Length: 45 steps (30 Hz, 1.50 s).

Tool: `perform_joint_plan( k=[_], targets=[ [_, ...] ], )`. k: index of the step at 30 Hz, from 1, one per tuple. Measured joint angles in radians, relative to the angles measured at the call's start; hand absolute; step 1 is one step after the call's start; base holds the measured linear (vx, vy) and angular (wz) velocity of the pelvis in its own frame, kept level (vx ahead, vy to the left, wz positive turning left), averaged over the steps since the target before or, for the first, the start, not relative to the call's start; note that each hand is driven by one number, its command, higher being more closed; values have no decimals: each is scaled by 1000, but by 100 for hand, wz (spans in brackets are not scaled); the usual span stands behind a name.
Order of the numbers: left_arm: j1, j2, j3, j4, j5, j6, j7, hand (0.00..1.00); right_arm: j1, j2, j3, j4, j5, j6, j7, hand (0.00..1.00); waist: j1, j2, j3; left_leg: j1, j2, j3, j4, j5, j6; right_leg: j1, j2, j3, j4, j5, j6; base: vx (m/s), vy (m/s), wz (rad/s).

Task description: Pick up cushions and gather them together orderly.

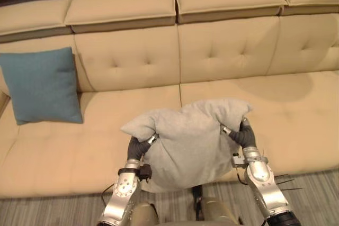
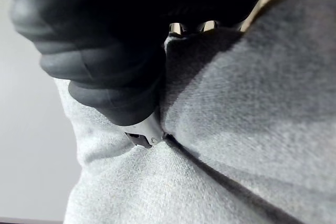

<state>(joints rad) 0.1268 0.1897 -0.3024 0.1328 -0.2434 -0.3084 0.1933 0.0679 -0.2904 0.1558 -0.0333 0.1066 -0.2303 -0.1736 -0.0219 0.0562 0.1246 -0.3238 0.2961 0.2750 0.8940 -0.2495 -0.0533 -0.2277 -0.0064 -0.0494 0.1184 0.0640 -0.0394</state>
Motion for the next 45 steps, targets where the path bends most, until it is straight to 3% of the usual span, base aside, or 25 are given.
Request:
perform_joint_plan(
  k=[1,3,4,5,8,14,18,23,26,32,37,42,43,44,45],
  targets=[
    [-4,1,0,0,0,0,0,100,-3,0,-1,-15,0,-2,0,100,2,0,0,-12,-4,8,-33,-7,4,2,-6,1,-6,0,0,208,83,-10],
    [-15,0,-2,0,1,1,-1,100,-24,-1,-8,-25,-1,-16,-1,100,6,2,0,-20,-50,11,-305,21,4,1,-27,2,-13,-3,16,171,151,-6],
    [-19,1,-10,-5,2,-1,-1,100,-32,-5,-20,-18,-17,-18,-2,100,5,34,-6,8,-60,-8,-505,152,-21,3,-5,8,-17,-15,53,132,176,-11],
    [-22,4,-9,-4,2,-1,-1,100,-40,3,-22,-7,-24,-18,-2,100,6,34,-6,22,-64,-12,-530,138,-31,1,-3,15,-19,-16,59,118,183,-2],
    [-38,35,-7,-4,3,0,0,100,-67,31,-21,43,-45,-16,-2,100,10,1,-4,54,-143,16,-656,183,-2,-15,-62,51,-56,5,92,65,145,5],
    [-96,54,7,-7,46,0,26,100,-188,47,-7,101,-74,2,-26,100,12,-5,0,61,-178,76,-719,195,12,-32,-84,114,-135,59,105,20,85,-27],
    [-235,55,39,-6,112,1,114,100,-360,48,12,151,-78,1,-90,100,8,-14,5,35,-175,87,-721,202,10,-62,-76,131,-145,78,100,-26,-4,-13],
    [-492,63,72,31,180,1,239,100,-575,48,6,217,-111,1,-192,100,21,-39,34,-52,-154,68,-695,223,4,-131,-65,122,-141,101,89,-94,-69,8],
    [-701,91,87,129,212,12,316,100,-708,51,-14,264,-123,1,-243,100,36,-39,59,-110,-141,51,-672,231,5,-185,-56,108,-110,100,89,-127,-84,13],
    [-1109,148,119,314,308,34,423,100,-1030,86,-125,450,-186,2,-354,100,36,-40,165,-187,-154,28,-700,293,13,-275,-52,95,-79,114,84,-99,-55,11],
    [-1397,177,130,524,315,49,447,100,-1275,66,-156,617,-196,13,-420,100,30,-40,268,-239,-165,24,-760,353,15,-349,-54,87,-79,139,80,-60,-41,8],
    [-1468,170,141,642,278,51,426,100,-1349,47,-158,684,-196,37,-422,100,6,-39,296,-296,-168,14,-783,371,15,-410,-53,80,-79,142,79,-16,-28,7],
    [-1476,163,142,665,264,51,416,0,-1360,40,-158,694,-196,44,-421,100,5,-39,301,-305,-168,15,-783,372,15,-420,-52,81,-79,142,79,0,0,0],
    [-1482,149,154,693,242,52,410,0,-1377,34,-159,714,-196,49,-421,0,4,-38,313,-311,-167,18,-783,372,15,-428,-52,84,-78,142,79,4,-15,-6],
    [-1481,134,166,712,219,56,403,0,-1383,28,-159,718,-195,52,-422,0,4,-40,321,-316,-166,23,-783,372,15,-436,-51,89,-76,142,79,2,-15,-8]
  ],
)
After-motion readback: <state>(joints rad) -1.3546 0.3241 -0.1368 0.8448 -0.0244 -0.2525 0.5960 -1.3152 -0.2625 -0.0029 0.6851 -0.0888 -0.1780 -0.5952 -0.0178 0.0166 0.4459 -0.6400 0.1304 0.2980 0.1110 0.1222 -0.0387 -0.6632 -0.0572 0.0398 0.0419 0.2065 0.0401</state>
